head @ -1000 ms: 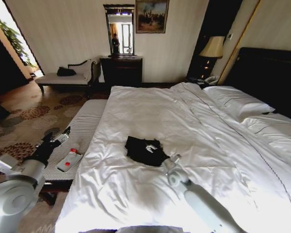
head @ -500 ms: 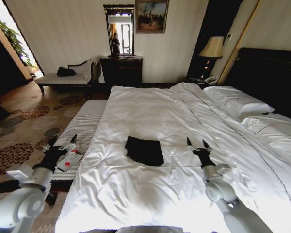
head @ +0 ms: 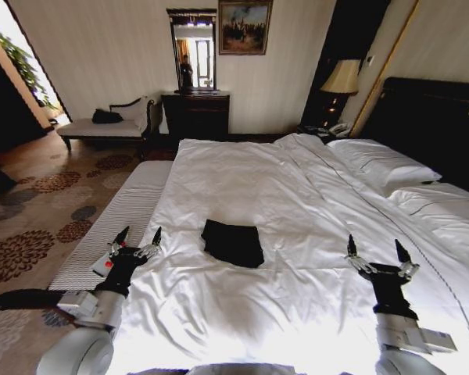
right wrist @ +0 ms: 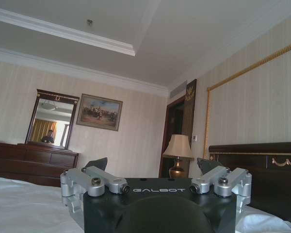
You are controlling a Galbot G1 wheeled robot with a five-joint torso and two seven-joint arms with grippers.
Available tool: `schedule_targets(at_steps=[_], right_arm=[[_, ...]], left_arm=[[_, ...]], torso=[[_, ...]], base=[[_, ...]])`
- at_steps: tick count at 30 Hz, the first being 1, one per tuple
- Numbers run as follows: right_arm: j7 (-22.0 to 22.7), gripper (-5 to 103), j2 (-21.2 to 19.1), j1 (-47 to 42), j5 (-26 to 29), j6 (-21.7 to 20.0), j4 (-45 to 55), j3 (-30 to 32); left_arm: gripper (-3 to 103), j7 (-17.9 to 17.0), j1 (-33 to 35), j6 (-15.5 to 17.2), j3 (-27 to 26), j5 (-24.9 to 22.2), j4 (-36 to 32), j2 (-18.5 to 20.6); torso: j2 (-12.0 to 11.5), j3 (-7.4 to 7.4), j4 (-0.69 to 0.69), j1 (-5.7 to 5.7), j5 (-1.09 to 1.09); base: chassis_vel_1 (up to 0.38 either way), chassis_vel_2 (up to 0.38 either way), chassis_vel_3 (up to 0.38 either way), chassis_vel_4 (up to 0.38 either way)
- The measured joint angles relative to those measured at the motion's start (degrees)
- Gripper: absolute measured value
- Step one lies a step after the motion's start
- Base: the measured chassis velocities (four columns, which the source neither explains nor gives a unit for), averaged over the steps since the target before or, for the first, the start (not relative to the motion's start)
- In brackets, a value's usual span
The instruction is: Fold the clothes on the bed.
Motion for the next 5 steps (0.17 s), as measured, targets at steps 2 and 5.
schedule_targets(at_steps=[2,5], right_arm=[[0.01,100,0.00,0.10,0.00,-0.04,0.00,-0.12],[0.02,100,-0.04,0.21,0.05,-0.09,-0.03,-0.24]], left_arm=[[100,0.02,-0.06,0.08,-0.10,-0.10,0.10,0.09],[100,0.03,-0.10,0.14,-0.17,-0.22,0.13,0.14]], torso=[[-0.01,0.00,0.00,0.00,0.00],[-0.01,0.00,-0.01,0.00,0.01]], base=[[0.000,0.000,0.000,0.000],[0.000,0.000,0.000,0.000]])
